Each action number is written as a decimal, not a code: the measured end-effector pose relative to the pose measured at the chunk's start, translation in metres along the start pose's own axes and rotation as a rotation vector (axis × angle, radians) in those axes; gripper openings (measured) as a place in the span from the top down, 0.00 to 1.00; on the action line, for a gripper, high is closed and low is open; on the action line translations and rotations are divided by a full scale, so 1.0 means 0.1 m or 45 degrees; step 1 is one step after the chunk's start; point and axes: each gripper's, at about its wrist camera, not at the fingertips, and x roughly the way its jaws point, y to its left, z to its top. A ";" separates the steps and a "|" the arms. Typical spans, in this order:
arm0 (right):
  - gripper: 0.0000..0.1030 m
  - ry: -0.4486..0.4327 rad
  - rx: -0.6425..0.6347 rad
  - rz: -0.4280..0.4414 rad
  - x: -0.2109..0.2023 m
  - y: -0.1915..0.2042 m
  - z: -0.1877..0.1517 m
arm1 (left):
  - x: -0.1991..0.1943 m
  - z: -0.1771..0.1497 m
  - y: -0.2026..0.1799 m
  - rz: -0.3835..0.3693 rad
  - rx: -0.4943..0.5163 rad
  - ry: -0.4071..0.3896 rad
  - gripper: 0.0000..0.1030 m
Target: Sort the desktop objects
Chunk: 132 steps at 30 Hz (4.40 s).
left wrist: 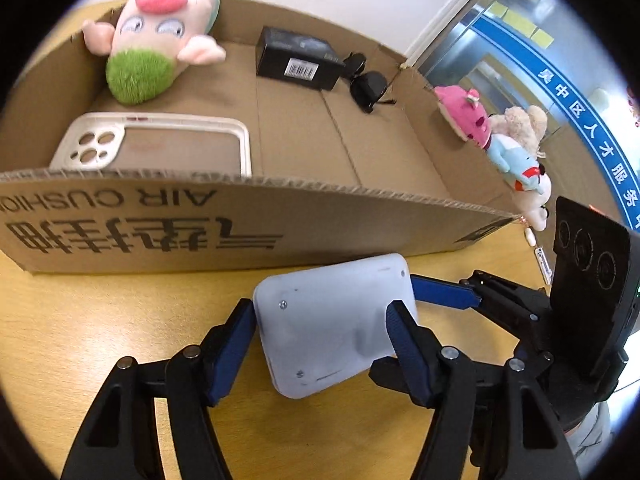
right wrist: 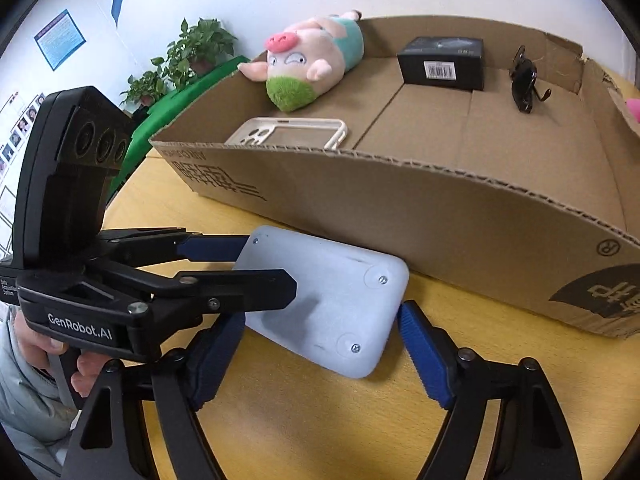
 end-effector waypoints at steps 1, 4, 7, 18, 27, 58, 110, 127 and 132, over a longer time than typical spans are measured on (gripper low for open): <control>0.26 -0.021 -0.006 0.001 -0.04 0.02 -0.01 | -0.04 0.01 -0.03 0.003 0.012 -0.018 0.36; 0.26 -0.111 -0.050 -0.008 -0.23 0.09 -0.05 | -0.16 0.01 -0.13 0.014 0.070 -0.072 0.36; 0.26 -0.172 -0.093 -0.022 -0.33 0.17 -0.13 | -0.26 -0.03 -0.20 0.012 0.102 -0.110 0.36; 0.35 -0.265 -0.179 -0.009 -0.61 0.43 -0.58 | -0.46 -0.37 -0.33 -0.038 0.163 -0.126 0.36; 0.35 -0.185 -0.062 -0.060 -0.57 0.31 -0.74 | -0.38 -0.62 -0.22 0.028 0.087 -0.026 0.36; 0.79 -0.191 0.032 -0.052 -0.52 0.24 -0.74 | -0.34 -0.70 -0.19 0.151 0.098 0.037 0.69; 0.70 -0.528 0.018 -0.239 -1.05 -0.13 0.55 | -0.47 0.91 -0.73 0.107 0.304 -0.265 0.69; 0.70 -0.188 0.283 -0.249 -0.46 -1.26 0.86 | 0.64 1.32 -0.63 0.020 0.140 0.093 0.69; 0.71 -0.047 0.345 -0.281 -0.27 -1.41 0.76 | 0.80 1.26 -0.65 0.045 0.109 0.181 0.70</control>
